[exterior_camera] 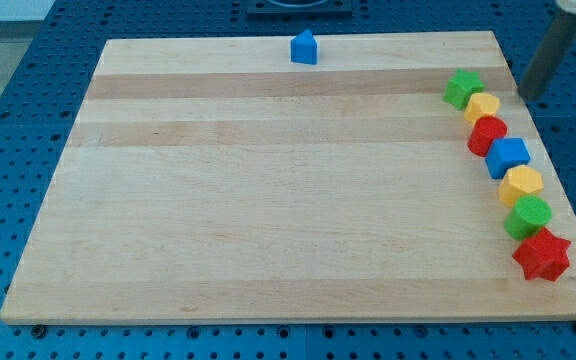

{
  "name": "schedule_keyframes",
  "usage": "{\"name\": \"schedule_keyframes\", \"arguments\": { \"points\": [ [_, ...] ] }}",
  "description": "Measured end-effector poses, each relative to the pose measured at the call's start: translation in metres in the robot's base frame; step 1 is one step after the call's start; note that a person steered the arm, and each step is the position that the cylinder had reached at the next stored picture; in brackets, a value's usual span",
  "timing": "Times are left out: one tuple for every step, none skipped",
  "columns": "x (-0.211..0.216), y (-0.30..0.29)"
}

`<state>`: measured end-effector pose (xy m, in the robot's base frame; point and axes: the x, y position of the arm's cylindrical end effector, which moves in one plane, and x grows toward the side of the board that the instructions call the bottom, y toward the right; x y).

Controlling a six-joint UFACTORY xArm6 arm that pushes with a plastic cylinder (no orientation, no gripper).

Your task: Push the blue cube slightly right

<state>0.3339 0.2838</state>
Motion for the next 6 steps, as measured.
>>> {"name": "schedule_keyframes", "arguments": {
  "points": [
    [-0.009,-0.084],
    [-0.017,-0.157],
    [-0.042,-0.211],
    [-0.017,-0.202],
    [-0.013,-0.227],
    [-0.026,-0.249]
  ]
}}
